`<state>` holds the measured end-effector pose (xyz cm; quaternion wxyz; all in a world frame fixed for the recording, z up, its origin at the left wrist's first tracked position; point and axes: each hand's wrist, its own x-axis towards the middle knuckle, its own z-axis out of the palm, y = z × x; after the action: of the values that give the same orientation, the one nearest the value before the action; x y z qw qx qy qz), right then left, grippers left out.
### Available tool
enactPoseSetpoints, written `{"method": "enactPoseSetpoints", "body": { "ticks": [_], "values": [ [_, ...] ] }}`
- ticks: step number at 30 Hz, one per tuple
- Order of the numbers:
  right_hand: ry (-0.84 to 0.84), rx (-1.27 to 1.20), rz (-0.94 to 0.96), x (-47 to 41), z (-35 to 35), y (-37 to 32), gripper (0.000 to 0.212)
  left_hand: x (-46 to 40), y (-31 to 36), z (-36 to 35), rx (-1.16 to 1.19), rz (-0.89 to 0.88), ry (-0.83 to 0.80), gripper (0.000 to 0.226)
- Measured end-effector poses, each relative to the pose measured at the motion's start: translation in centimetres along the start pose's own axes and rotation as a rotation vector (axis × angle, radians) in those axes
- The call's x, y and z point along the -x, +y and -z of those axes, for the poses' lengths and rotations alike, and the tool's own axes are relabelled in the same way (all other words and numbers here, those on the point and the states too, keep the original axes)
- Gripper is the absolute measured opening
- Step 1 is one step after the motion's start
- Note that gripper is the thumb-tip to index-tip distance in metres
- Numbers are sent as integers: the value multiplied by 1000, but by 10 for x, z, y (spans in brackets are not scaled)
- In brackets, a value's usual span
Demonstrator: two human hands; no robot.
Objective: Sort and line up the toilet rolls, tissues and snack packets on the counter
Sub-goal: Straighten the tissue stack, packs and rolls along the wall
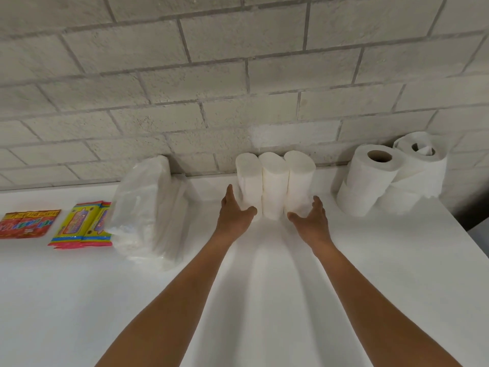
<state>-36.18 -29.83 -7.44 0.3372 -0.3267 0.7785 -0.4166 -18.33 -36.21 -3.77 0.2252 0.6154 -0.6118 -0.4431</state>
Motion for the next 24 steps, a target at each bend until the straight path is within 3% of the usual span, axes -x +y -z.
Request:
{"method": "enactPoseSetpoints", "body": {
  "ticks": [6, 13, 19, 24],
  "values": [
    [-60, 12, -27, 55, -22, -4, 78, 51, 4, 51, -113, -168, 66, 73],
    [-229, -38, 167, 105, -58, -71, 56, 88, 10, 154, -131, -514, 361, 49],
    [-279, -80, 277, 130, -101, -138, 56, 74, -23, 236, -32, -457, 461, 50],
    [-314, -80, 255, 133, -147, -158, 63, 47, -71, 269, 65, -277, 394, 62]
  ]
}}
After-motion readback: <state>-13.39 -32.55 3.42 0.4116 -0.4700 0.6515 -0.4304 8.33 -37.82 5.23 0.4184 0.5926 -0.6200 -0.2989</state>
